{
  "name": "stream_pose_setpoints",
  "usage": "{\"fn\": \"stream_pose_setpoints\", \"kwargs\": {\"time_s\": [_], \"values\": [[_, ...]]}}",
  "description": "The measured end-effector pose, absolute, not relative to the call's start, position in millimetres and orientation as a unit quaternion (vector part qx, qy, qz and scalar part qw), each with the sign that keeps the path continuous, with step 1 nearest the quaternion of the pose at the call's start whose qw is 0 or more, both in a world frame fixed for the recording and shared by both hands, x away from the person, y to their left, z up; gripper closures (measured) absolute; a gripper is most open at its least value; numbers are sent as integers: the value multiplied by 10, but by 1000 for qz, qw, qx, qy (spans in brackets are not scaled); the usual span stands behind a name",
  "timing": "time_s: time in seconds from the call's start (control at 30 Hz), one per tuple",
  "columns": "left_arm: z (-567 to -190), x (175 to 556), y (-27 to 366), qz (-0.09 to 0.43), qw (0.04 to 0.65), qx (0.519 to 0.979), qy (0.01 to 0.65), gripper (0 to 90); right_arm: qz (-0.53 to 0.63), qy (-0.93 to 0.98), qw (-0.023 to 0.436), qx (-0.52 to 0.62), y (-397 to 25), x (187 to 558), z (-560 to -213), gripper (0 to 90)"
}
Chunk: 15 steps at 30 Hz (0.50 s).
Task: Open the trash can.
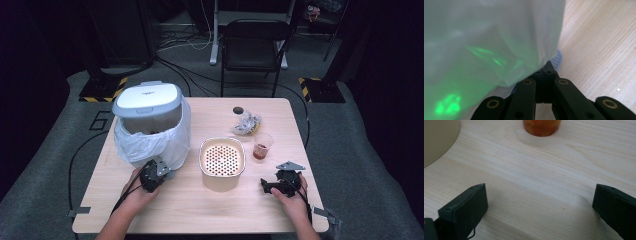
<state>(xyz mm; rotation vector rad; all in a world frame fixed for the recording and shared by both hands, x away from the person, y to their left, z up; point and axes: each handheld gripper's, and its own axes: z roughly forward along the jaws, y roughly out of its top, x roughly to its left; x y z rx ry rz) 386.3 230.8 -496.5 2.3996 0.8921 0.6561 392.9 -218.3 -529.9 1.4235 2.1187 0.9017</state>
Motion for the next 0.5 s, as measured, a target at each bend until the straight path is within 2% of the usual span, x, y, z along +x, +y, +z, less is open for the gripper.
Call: {"fn": "stream_pose_setpoints", "kwargs": {"time_s": [0.43,0.5], "values": [[-5016,3904,2345,239,251,882,319,900,323,767,216,511,-2190,3929,-5299,0],[-5025,3898,2340,229,259,876,337,900,323,767,216,511,-2190,3929,-5299,0]]}}
